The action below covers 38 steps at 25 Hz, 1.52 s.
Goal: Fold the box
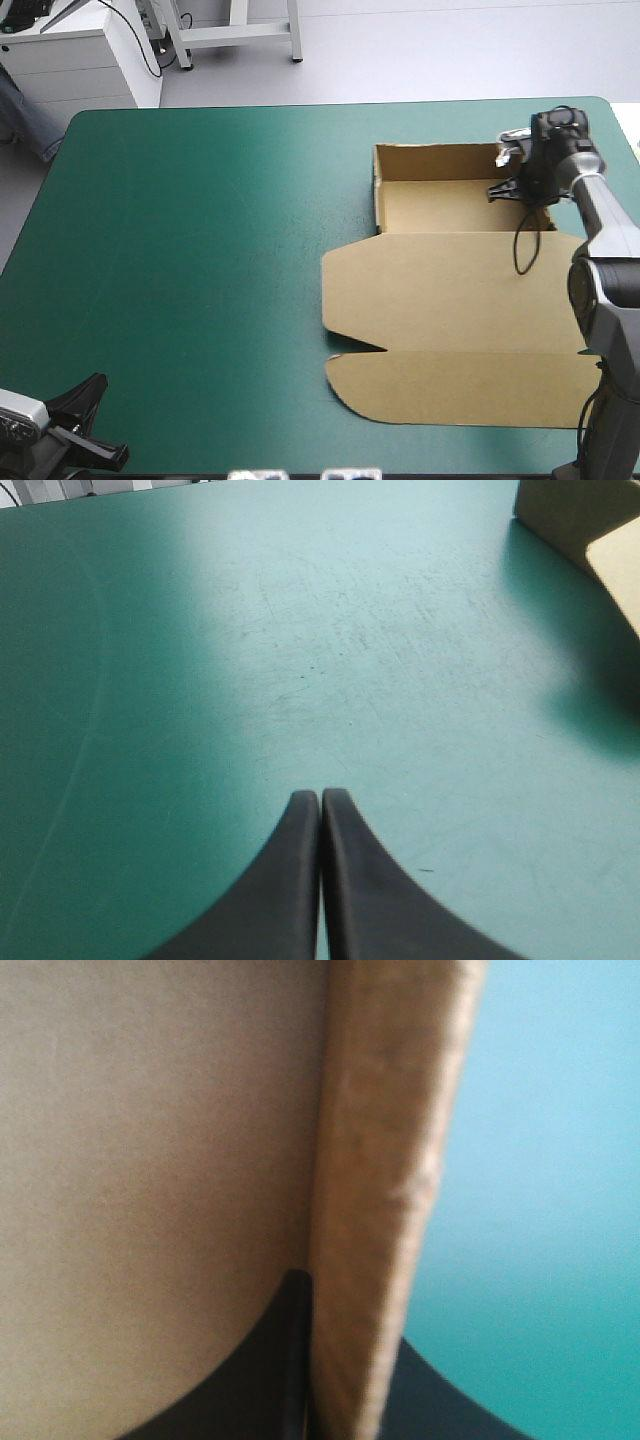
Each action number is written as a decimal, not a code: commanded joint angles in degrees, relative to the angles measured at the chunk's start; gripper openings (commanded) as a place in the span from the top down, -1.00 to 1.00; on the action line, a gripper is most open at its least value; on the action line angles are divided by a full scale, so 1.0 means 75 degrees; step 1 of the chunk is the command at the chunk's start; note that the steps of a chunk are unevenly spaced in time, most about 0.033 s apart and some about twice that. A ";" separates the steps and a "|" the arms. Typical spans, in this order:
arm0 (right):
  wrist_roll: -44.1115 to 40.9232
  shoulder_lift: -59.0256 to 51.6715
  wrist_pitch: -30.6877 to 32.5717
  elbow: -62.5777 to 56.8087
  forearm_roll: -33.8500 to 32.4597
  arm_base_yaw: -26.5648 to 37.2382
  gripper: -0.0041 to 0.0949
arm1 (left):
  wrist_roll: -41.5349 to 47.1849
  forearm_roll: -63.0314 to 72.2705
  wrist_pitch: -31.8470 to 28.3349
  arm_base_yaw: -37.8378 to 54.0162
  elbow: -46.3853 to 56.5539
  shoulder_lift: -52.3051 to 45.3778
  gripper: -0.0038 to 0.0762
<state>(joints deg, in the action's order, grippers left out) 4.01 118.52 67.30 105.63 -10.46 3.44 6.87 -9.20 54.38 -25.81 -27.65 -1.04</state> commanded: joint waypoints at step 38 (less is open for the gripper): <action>0.2284 -0.1993 0.0594 0.3536 0.3486 0.3016 0.95 | 0.0073 -0.0089 -0.0521 -0.0034 -0.0146 -0.0063 0.92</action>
<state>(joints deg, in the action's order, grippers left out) 18.17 111.01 71.38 130.02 6.32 25.92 6.91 -9.20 54.38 -25.81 -27.60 -1.04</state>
